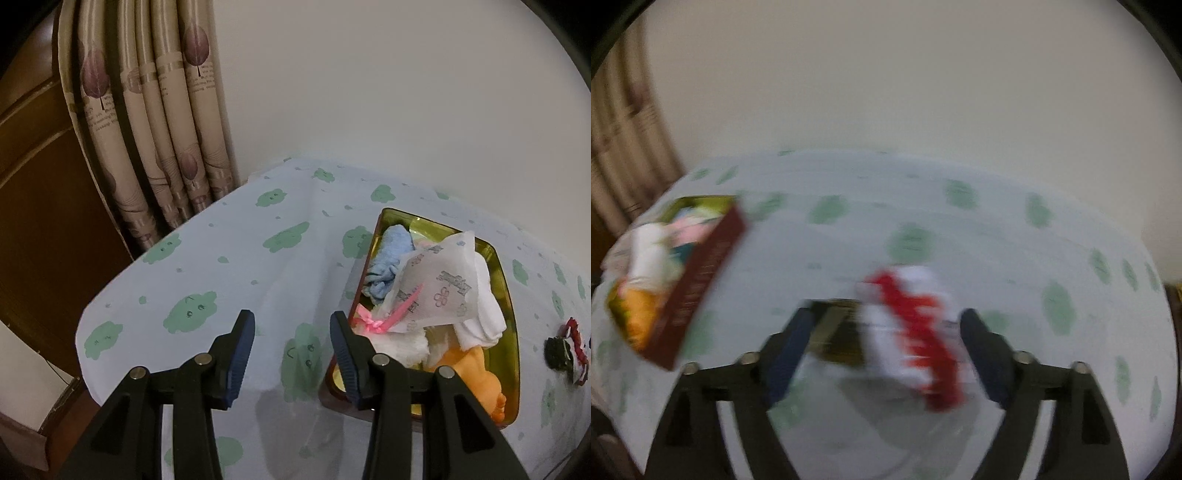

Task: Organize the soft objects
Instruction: 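Grasp the red-and-white cloth with the right gripper while the left grasps the black knit pouch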

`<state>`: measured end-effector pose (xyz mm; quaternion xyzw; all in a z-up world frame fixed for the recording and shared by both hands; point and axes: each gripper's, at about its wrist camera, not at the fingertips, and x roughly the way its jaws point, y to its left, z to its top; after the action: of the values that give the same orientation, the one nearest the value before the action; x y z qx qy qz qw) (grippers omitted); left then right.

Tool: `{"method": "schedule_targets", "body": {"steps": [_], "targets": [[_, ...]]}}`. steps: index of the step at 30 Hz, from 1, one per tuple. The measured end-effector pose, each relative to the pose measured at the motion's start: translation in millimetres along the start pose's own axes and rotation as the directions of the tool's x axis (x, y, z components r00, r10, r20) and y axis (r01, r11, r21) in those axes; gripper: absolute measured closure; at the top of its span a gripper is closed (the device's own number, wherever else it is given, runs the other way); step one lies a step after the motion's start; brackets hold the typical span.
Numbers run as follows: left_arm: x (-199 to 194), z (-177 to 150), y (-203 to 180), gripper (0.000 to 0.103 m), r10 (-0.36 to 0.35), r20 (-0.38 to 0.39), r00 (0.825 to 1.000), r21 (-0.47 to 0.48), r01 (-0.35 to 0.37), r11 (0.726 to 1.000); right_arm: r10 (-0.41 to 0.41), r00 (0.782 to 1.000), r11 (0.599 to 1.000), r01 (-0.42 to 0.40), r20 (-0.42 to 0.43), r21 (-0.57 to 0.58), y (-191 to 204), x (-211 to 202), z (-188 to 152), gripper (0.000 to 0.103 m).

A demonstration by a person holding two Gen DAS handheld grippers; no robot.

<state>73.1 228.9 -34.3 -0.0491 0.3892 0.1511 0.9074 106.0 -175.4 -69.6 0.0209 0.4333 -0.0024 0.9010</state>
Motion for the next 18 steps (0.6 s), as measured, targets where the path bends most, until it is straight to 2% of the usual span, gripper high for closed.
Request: {"method": "schedule_targets", "body": {"steps": [3,10,15,18], "targets": [[-2,1,2,0.06,-0.016,0.01,1.0,-0.022,0.016,1.0,-0.011,1.0,1.0,0.012,-0.024,0.027,-21,14,-6,0.019],[-11,2,-7,0.06,-0.019,0.024,1.0,-0.013,0.02,1.0,0.023,0.996,0.999,-0.019,-0.084,0.051,-31,49,-20,0.019],[-24,4,-35,0.06,-0.047,0.035,0.998,0.069,0.045,0.997,0.034,0.998,0.999,-0.032,-0.054,0.03,-27,53,-17,0.019],[-32,8,-56,0.06,-0.099,0.038,0.994,0.088,0.096,0.992,0.027,0.999,1.0,-0.027,-0.037,-0.005,-20,58,-11,0.019]]}}
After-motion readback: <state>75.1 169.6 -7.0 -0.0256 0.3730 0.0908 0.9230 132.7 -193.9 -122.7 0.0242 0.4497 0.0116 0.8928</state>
